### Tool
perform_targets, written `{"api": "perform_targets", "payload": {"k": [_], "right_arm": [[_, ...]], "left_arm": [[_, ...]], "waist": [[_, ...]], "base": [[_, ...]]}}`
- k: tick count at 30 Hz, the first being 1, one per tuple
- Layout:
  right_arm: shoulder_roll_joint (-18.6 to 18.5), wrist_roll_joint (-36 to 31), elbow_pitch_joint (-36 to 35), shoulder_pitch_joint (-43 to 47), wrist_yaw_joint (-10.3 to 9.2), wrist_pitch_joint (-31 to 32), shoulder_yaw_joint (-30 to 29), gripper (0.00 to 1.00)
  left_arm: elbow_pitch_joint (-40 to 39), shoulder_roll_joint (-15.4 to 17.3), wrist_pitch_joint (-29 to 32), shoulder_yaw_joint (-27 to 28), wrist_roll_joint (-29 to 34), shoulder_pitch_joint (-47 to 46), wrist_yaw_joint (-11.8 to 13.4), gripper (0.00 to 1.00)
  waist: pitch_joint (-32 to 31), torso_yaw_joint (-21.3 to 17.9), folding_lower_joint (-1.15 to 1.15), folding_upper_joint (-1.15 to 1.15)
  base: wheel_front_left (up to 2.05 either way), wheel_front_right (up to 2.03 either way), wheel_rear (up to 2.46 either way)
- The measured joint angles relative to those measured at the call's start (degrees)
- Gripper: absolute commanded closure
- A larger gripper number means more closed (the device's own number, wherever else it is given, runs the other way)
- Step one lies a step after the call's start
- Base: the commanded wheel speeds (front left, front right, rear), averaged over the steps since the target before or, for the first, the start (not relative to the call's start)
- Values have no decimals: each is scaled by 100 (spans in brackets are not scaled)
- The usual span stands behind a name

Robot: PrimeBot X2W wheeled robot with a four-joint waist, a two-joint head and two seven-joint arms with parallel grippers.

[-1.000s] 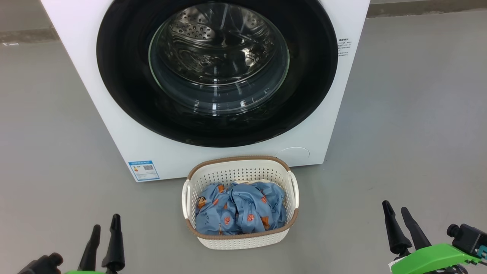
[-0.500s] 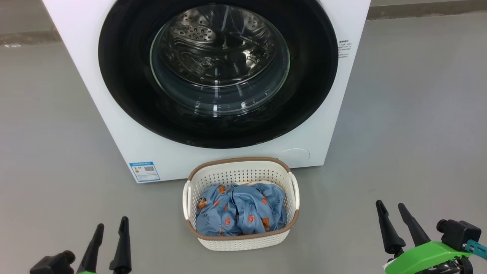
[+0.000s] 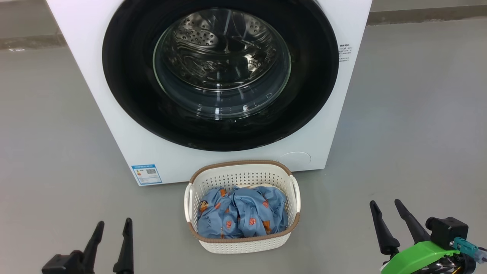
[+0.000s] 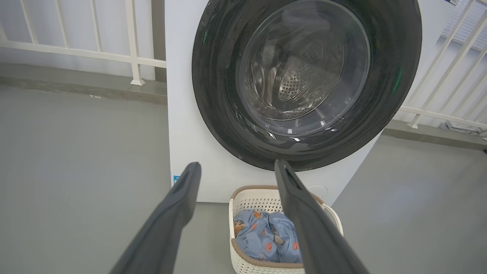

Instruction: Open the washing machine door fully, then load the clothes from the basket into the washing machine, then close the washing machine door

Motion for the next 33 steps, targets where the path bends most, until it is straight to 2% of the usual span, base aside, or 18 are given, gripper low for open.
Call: {"api": "perform_targets", "payload": {"k": [18, 33], "right_arm": [[-23, -1074, 11, -103, 0, -268, -129, 0], [216, -1277, 14, -103, 0, -269, -575, 0]], "left_arm": [[-1, -4, -259, 107, 1114, 14, -7, 0], [12, -141, -259, 396, 1214, 14, 49, 0]], "waist": [[-22, 9, 0, 0], [-11, 16, 0, 0]], "base": [[0, 0, 0], [0, 0, 0]]}}
